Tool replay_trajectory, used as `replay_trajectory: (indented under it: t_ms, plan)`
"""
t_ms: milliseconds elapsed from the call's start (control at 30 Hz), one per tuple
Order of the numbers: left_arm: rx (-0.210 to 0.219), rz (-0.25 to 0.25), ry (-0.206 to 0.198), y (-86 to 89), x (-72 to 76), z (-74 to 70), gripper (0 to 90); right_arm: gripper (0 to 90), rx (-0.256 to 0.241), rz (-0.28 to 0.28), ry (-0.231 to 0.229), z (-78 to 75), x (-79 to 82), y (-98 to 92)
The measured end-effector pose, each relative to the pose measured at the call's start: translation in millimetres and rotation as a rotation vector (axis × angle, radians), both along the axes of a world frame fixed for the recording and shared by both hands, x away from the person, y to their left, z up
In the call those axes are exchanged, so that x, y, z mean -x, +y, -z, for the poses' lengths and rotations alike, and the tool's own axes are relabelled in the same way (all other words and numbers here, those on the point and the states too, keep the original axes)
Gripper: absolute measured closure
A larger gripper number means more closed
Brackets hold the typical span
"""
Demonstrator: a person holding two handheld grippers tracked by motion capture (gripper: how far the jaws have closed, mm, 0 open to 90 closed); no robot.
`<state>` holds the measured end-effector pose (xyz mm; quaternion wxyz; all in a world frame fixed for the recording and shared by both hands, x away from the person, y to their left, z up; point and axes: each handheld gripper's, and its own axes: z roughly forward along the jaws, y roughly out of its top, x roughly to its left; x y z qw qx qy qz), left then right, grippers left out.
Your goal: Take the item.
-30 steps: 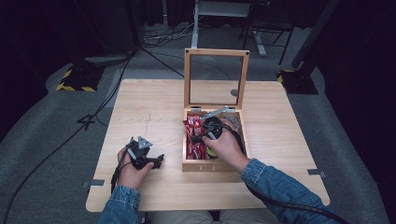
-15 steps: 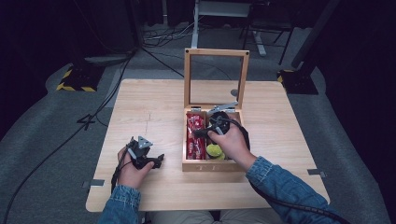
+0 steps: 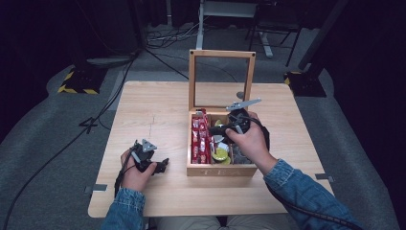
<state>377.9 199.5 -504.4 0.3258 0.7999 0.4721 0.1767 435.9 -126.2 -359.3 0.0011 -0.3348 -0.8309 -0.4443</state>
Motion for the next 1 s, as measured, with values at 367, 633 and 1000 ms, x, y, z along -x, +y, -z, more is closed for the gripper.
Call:
replay_trajectory:
  t_ms: [367, 633, 1000]
  plan:
    - [-0.002, 0.001, 0.006, -0.3, -1.6, -0.2, 10.6, 90.0, -0.014, 0.049, -0.032, -19.1, 4.6, -37.1]
    - [0.001, -0.002, 0.002, -0.2, -0.3, 0.2, 10.7, 90.0, -0.026, 0.079, -0.055, -30.7, 5.5, -59.9]
    - [0.001, -0.001, 0.004, -0.1, -0.3, 0.1, 10.6, 90.0, -0.028, 0.134, -0.068, -34.5, 4.1, -94.4]
